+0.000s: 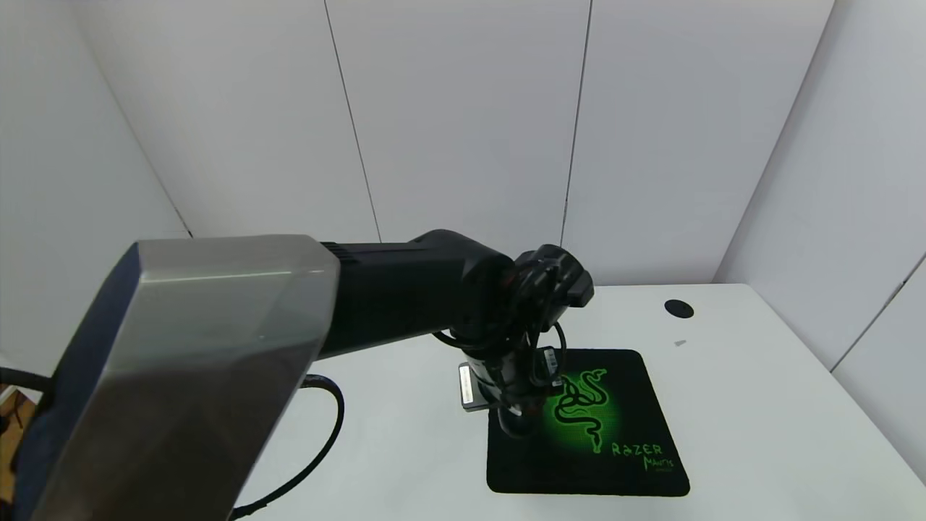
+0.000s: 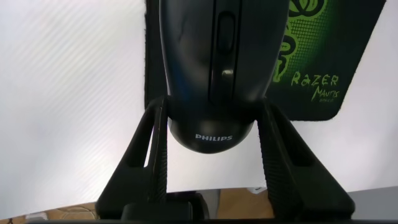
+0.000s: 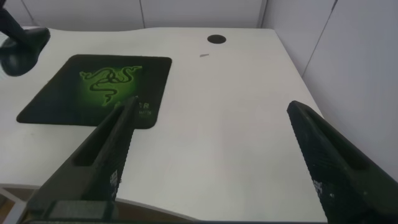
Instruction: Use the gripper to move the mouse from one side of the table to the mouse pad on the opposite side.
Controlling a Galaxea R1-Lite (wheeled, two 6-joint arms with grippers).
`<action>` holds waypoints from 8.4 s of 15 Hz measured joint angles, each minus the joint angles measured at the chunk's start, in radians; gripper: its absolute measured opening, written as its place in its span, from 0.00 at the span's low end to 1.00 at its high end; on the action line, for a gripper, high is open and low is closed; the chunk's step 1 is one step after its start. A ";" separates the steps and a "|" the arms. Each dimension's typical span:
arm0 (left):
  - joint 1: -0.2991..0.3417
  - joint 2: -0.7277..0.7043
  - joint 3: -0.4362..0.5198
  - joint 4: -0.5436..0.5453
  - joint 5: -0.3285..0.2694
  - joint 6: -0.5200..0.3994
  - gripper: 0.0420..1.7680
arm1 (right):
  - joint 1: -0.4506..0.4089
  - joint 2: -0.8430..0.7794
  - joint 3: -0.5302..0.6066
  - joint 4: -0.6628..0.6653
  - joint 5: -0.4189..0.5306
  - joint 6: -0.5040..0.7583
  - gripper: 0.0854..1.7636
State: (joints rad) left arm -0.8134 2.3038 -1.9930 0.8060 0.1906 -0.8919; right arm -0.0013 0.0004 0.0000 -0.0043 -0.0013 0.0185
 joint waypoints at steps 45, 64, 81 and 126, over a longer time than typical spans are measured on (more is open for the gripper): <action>-0.013 0.222 -0.006 -0.149 0.065 0.048 0.77 | 0.001 0.000 0.000 0.000 -0.001 0.000 0.97; 0.141 0.029 0.029 -0.115 0.088 0.150 0.95 | 0.001 0.000 0.000 0.000 0.000 0.000 0.97; 0.745 -0.584 0.804 -0.629 -0.064 0.557 0.97 | 0.000 0.000 0.000 0.000 0.000 0.000 0.97; 0.810 -2.303 1.690 -0.834 -0.315 0.915 0.97 | 0.000 0.000 0.000 0.000 0.000 0.000 0.97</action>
State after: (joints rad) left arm -0.0032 0.0004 -0.3026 -0.0285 -0.1247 0.0234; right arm -0.0013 0.0004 0.0000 -0.0043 -0.0017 0.0181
